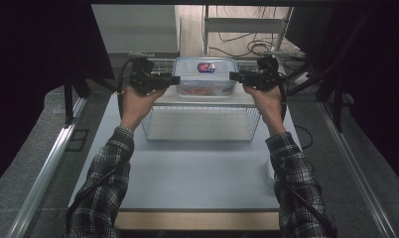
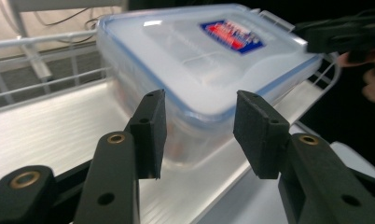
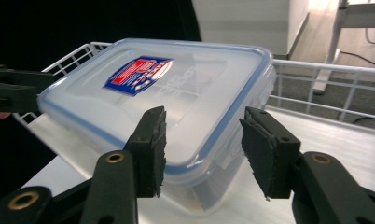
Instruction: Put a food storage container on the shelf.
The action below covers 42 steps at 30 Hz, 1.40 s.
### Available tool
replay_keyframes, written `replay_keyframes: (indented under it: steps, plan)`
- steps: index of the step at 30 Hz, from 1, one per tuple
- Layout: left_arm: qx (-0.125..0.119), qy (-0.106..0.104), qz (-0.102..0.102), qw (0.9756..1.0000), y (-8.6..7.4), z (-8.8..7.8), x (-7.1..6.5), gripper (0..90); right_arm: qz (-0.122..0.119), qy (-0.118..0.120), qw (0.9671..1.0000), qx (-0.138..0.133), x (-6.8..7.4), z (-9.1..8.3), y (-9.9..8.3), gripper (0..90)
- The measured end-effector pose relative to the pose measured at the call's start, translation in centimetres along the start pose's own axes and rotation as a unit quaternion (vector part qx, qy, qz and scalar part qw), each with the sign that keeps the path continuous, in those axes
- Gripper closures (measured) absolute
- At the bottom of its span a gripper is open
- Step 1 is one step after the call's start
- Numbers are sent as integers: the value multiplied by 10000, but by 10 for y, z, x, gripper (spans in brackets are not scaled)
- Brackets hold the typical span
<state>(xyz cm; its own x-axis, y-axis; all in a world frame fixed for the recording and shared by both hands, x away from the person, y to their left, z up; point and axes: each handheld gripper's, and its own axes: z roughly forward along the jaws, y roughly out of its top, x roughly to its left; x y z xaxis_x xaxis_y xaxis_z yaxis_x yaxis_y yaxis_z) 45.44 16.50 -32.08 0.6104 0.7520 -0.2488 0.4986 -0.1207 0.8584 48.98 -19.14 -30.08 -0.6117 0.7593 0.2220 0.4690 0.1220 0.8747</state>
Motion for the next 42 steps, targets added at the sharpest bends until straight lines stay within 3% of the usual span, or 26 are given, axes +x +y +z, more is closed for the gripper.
replay_keyframes:
  steps: [3,9,18,22,25,29,33,38,42]
  plan:
    - [-37,-67,-125,9999,-6,0,5,540,-68,35,10000,12,4,1,0,507]
    - [-171,-155,-96,9997,-7,-1,6,530,-100,-21,9999,-59,5,4,0,496]
    - [-401,-286,130,9987,-8,-6,-4,492,-327,-65,9993,-189,7,-3,-5,485]
    - [-480,-123,254,9984,-8,-7,-4,484,-343,-32,9991,-250,6,-8,-6,491]
    - [-600,-167,165,9979,-8,-10,-2,540,-309,-26,9991,-280,4,-11,-7,545]
    - [-642,-162,201,9976,-10,-15,0,648,-375,-67,9989,-276,3,-16,-9,649]
    - [-634,-175,273,9975,-17,-20,-3,681,-467,-24,9984,-313,3,-23,-14,734]
    - [-573,-261,418,9971,-32,-26,-13,623,-654,25,9974,-314,8,-34,-22,726]
    - [-500,-287,505,9971,-47,-30,-19,530,-773,74,9965,-300,14,-44,-32,628]
